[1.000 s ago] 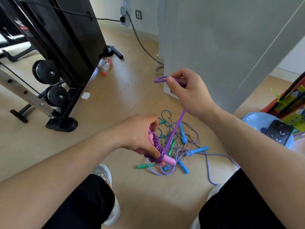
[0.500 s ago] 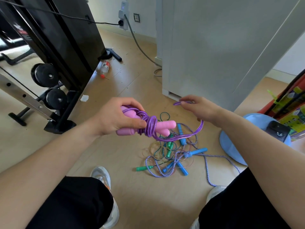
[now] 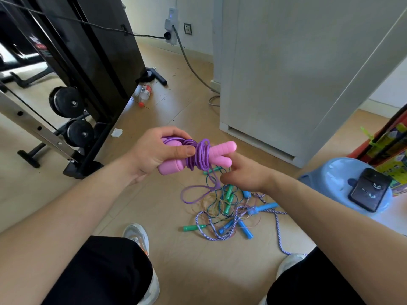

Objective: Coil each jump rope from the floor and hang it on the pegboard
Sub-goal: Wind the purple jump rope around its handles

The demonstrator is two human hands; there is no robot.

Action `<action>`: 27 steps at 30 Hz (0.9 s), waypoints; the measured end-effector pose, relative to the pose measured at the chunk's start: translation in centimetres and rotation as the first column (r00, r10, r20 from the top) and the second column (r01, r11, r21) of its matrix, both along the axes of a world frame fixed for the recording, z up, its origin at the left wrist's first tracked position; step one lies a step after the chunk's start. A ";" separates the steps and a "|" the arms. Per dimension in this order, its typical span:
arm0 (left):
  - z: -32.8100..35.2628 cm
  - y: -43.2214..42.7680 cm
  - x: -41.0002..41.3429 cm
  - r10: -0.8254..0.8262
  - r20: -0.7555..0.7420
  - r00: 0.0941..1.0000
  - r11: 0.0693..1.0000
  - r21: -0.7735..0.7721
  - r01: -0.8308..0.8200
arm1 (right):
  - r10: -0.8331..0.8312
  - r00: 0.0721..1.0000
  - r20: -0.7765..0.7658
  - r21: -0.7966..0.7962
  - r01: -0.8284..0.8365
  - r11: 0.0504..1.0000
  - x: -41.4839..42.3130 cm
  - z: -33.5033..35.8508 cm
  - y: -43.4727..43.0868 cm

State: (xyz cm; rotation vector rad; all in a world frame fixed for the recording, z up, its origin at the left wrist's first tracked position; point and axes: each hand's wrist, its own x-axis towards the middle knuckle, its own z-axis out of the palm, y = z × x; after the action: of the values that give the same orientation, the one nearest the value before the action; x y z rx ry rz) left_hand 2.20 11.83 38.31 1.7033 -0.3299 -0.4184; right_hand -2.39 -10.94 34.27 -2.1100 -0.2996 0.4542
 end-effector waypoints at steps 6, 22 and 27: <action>0.6 0.1 -0.2 -0.071 -0.033 0.997 0.997 -0.032 0.070 | -0.132 0.979 0.157 0.217 0.097 0.971 1.6 1.4 -2.2; 1.4 0.3 -0.4 -0.059 -0.199 0.978 0.968 -0.250 0.007 | 0.006 0.936 -0.353 0.440 0.161 0.884 0.2 0.4 0.3; 1.1 -0.7 -0.4 0.310 -0.185 0.933 0.921 -0.187 -0.343 | -0.123 0.990 -0.076 0.013 0.124 0.992 -0.6 -0.2 1.6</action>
State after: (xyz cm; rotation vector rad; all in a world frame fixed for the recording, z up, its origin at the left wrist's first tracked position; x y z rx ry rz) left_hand 1.76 11.09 39.44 1.4679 0.0251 -0.2513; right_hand -2.95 -9.30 34.04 -2.0754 -0.1280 0.4547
